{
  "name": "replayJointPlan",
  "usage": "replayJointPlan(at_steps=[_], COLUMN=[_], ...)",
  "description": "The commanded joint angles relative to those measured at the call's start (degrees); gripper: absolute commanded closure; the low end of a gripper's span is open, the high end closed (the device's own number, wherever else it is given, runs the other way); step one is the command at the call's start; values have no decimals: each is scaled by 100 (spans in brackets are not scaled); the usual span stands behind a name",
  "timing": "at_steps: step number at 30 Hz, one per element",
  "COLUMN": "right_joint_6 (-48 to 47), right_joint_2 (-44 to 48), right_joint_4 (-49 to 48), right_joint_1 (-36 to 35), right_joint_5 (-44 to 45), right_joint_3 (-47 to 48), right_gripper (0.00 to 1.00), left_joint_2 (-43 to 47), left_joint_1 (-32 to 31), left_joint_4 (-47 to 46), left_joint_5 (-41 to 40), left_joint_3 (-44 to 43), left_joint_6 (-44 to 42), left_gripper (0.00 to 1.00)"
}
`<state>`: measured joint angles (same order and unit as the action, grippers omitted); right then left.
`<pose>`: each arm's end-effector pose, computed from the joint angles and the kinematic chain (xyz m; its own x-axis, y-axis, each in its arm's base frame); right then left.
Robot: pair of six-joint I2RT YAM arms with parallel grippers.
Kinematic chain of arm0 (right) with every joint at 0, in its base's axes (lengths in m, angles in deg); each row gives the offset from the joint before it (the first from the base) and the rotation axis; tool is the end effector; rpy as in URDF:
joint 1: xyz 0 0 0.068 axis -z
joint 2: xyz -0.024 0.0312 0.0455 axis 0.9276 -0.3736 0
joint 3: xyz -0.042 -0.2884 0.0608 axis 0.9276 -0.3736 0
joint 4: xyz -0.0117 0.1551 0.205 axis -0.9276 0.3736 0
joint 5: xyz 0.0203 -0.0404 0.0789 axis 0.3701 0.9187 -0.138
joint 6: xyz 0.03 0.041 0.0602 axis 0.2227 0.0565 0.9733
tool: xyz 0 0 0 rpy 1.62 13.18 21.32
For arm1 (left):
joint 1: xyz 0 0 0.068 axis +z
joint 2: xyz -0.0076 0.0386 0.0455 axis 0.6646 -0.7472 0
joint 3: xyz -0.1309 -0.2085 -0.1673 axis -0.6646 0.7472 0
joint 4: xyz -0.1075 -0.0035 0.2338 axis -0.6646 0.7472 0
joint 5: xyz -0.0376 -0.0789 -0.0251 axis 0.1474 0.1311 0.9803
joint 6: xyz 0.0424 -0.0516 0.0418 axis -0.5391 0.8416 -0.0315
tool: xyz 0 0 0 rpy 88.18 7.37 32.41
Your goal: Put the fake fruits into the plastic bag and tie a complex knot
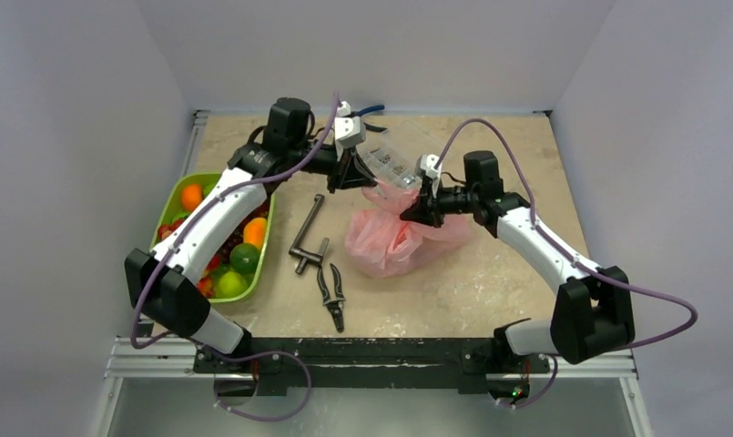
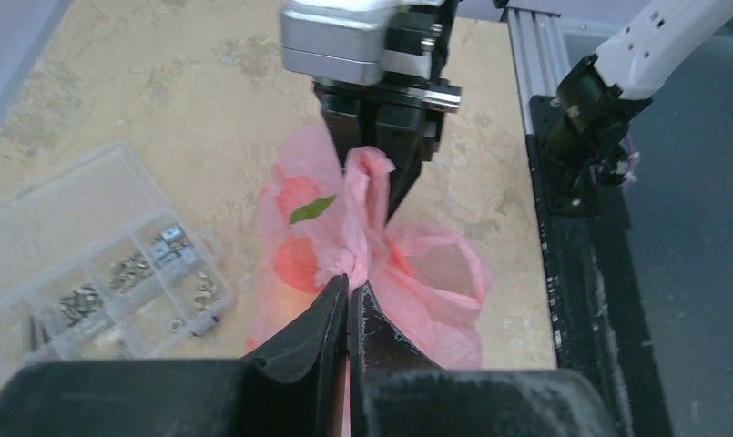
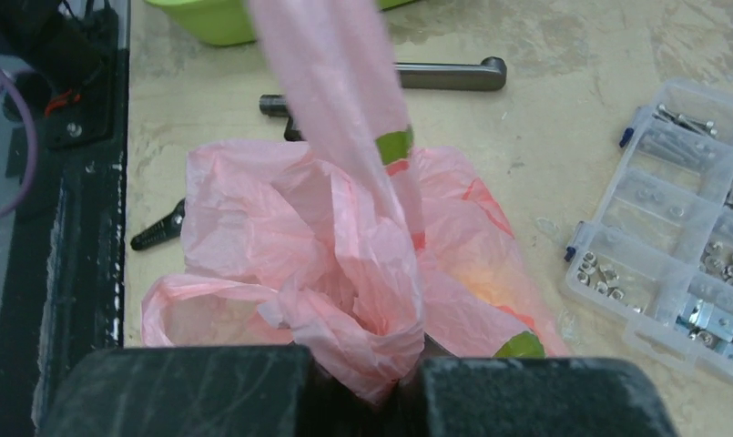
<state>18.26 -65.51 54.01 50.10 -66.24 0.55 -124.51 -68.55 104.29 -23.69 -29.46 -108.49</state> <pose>0.2610 0.1432 0.2894 -0.1292 -0.3204 -0.9384 -0.9759 0.2089 0.0630 0.2877 -0.2096 0.4083 -0.0831 0.2736 -0.9582 0.9959 0.0577 -0.0698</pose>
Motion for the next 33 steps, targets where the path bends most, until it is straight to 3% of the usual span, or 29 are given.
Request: replayJointPlan(at_steps=[1,6,10,13,15,16,18,21,23,25,28,33], right_joint_6=[1682,3151,3543,3110,2629,2376,1943,1503,1410,1392,1387,1196], right_joint_2=[234,492,691,809,891,916,929,842,752,673,568,456], right_joint_4=[-1005,-1655,-1890,-1578,-1261,-1082,-932,-626,-502,-457,-405,-124], right_joint_1=[71,72,70,73,75,73,65,68,64,66,64,71], right_joint_5=[366,813,819,565,443,403,277,-3,-114,-200,-228,-263], right_joint_3=[-111,-467,-776,-848,-824,-800,-764,-635,-549,-497,-421,-271], right_gripper=[100,100,100,100,100,100,100,100,100,100,100,100], left_joint_2=[845,859,852,1187,1449,1476,1435,1348,1406,1555,1889,2048], left_joint_1=[-492,-1059,-1207,-970,-564,-390,-233,-165,-184,-363,-889,-1438], left_joint_4=[-1713,-2231,-3283,-3169,-2608,-1851,150,2654,3100,3020,1707,745], left_joint_5=[-564,-1052,-918,-787,-267,2,34,-151,-323,-673,-1544,-2118], left_joint_3=[994,1724,2393,2361,2061,1748,949,176,177,556,1393,1974], left_joint_6=[2482,3764,4679,4155,3112,2097,-522,-4159,-5977,-7032,-7183,-7105], left_gripper=[100,100,100,96,75,67,49,4,0,0,0,0])
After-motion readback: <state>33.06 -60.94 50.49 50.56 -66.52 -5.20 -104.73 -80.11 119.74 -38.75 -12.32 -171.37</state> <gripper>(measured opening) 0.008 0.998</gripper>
